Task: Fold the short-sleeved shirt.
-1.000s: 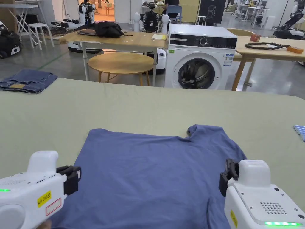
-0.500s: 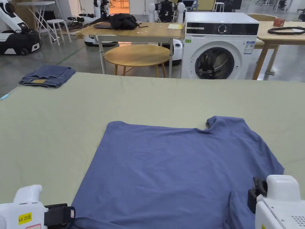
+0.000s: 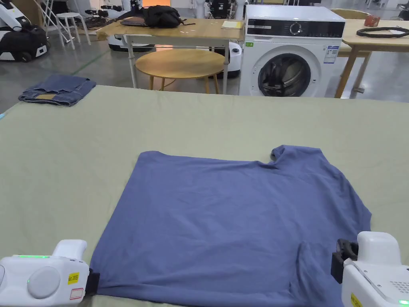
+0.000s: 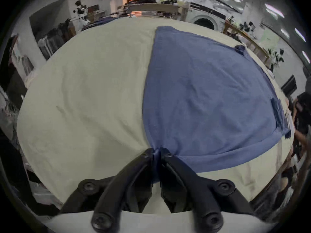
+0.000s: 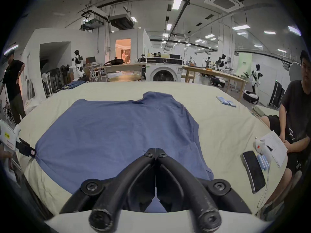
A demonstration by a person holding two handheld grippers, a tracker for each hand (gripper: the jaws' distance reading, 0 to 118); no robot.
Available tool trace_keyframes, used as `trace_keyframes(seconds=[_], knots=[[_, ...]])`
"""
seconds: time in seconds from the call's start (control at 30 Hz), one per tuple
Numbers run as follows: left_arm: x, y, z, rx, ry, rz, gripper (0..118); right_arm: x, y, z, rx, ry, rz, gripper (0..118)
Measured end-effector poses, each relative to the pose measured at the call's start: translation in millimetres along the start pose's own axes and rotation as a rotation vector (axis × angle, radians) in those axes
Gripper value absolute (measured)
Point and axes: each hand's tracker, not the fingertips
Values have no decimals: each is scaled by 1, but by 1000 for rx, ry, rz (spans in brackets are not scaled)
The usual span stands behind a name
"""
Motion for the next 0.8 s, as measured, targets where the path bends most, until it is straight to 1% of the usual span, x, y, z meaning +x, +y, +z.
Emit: trace_keyframes(seconds=[0.07, 0.1, 0.17, 0.2, 0.23, 0.27, 0.3, 0.33, 0.37, 0.5, 0.57, 0.63, 0.67, 0.7, 0.73, 0.77, 0.8], knots=[[0, 0, 2, 5, 3, 5, 0, 11, 1, -2, -74, -16, 13, 0], [3, 0, 1, 4, 10, -16, 0, 19, 1, -3, -113, -27, 15, 0], [5, -2, 0, 7, 18, -24, 0, 34, 0, -5, -176, -45, -1, 0], [6, -2, 0, 10, 25, -33, 0, 43, 0, -7, -206, -50, -16, 3], [9, -3, 1, 12, 28, -35, 0, 52, -1, -9, -240, -61, -33, 10], [8, -3, 2, 13, 29, -33, 0, 60, -2, -11, -276, -65, -46, 21], [6, -4, 2, 17, 27, -28, 0, 67, -5, -11, -300, -69, -63, 43], [4, -5, 3, 21, 21, -19, 0, 74, -8, -12, -326, -66, -65, 57], [3, -5, 3, 23, 13, -12, 0, 80, -11, -12, -346, -60, -77, 63], [-1, -7, 3, 30, -6, 15, 0, 92, -27, -18, -431, -34, -71, 63], [0, -8, 3, 31, -4, 10, 0, 91, -38, -29, -488, -24, -40, 63], [1, -7, 4, 33, -4, 9, 0, 87, -49, -39, -543, -38, 5, 48], [0, -7, 4, 34, -7, 13, 0, 87, -54, -40, -533, -15, -6, 45], [-1, -9, 5, 37, -9, 16, 0, 86, -57, -38, -509, -4, -19, 31], [-1, -11, 5, 40, -12, 17, 0, 84, -55, -35, -499, -20, -16, 7], [2, -11, 8, 44, -15, 19, 0, 85, -53, -35, -496, 2, -18, 7], [3, -12, 9, 46, -17, 21, 0, 87, -52, -35, -490, 75, -68, 7]])
